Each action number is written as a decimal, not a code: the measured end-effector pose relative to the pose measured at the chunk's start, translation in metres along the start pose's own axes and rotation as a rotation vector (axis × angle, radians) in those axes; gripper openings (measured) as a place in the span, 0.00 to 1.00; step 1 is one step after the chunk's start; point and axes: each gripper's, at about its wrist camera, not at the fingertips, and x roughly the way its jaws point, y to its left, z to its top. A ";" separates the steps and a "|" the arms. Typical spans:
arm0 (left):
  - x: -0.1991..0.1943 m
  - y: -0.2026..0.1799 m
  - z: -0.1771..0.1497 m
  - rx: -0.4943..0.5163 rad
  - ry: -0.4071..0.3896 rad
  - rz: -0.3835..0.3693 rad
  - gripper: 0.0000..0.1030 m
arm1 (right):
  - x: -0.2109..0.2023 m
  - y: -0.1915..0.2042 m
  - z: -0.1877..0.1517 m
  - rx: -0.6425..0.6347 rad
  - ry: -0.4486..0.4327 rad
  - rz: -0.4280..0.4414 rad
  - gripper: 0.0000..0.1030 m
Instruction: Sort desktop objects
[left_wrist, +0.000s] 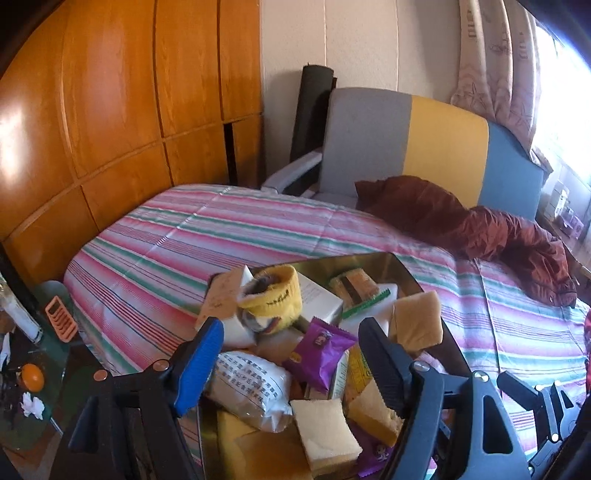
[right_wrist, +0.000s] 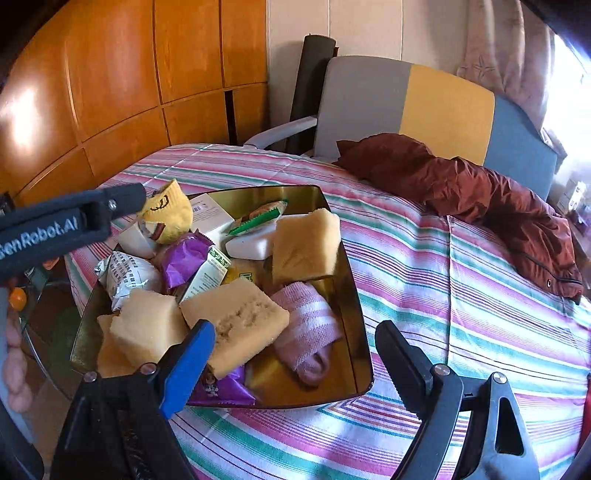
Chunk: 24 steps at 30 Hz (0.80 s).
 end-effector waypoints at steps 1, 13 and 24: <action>-0.002 0.000 0.001 0.003 -0.011 0.016 0.75 | 0.000 0.000 0.000 0.000 0.000 0.001 0.86; -0.007 -0.002 0.003 0.038 -0.042 0.014 0.67 | 0.002 0.004 0.004 -0.014 0.000 0.008 0.87; 0.003 -0.001 -0.006 0.024 0.015 -0.049 0.59 | 0.002 0.009 0.004 -0.030 -0.001 0.007 0.88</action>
